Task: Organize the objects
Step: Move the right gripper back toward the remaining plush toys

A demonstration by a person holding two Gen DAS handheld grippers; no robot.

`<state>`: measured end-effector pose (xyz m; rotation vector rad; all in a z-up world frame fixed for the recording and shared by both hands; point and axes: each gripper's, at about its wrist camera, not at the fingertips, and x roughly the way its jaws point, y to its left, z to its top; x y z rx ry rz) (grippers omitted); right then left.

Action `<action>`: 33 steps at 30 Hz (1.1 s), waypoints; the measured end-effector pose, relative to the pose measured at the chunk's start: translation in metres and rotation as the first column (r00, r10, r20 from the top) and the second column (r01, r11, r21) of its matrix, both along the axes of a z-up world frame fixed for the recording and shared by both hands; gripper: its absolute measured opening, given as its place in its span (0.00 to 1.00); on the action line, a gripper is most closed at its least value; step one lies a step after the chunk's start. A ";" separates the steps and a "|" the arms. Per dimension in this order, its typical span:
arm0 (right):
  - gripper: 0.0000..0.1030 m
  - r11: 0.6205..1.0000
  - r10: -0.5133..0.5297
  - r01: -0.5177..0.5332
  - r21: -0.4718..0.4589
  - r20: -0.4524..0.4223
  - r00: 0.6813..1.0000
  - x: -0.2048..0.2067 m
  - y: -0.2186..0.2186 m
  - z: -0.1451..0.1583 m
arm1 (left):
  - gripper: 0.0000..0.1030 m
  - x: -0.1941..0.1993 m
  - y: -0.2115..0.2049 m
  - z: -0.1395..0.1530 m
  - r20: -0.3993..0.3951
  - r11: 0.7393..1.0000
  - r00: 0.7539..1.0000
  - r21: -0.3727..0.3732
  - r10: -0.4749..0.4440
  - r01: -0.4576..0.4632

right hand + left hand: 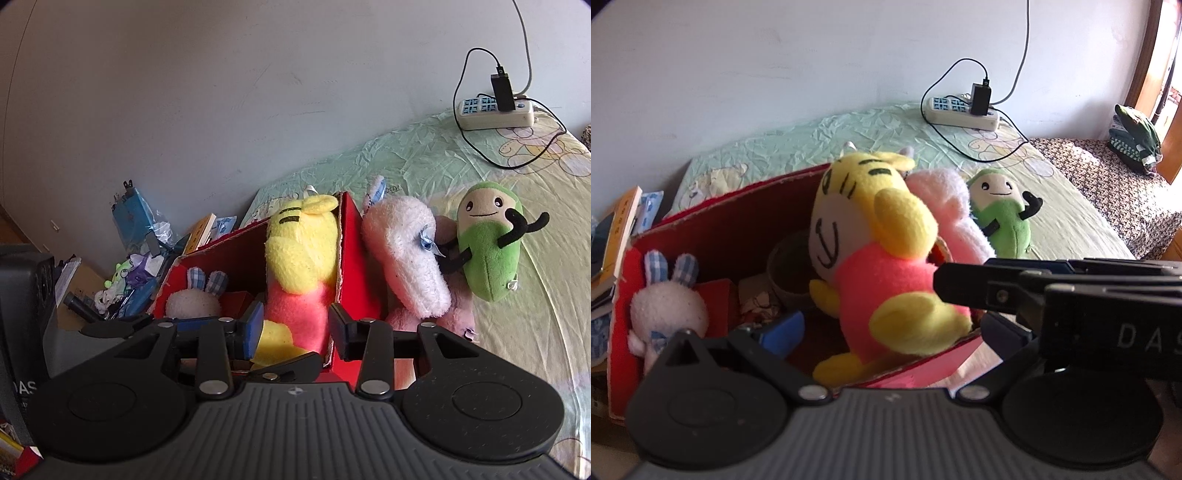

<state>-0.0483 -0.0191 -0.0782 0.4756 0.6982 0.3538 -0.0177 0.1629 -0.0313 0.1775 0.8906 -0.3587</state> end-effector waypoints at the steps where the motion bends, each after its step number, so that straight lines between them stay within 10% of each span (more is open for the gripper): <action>1: 0.41 1.000 0.011 -0.011 -0.006 0.004 1.000 0.000 -0.001 0.001 | 0.99 -0.001 -0.003 0.001 0.003 1.000 1.000 0.008 0.012 -0.012; 33: 0.42 0.983 0.147 -0.143 0.116 -0.023 0.989 0.003 -0.143 -0.002 | 0.99 -0.016 -0.136 0.010 0.091 0.969 0.979 0.154 0.182 -0.194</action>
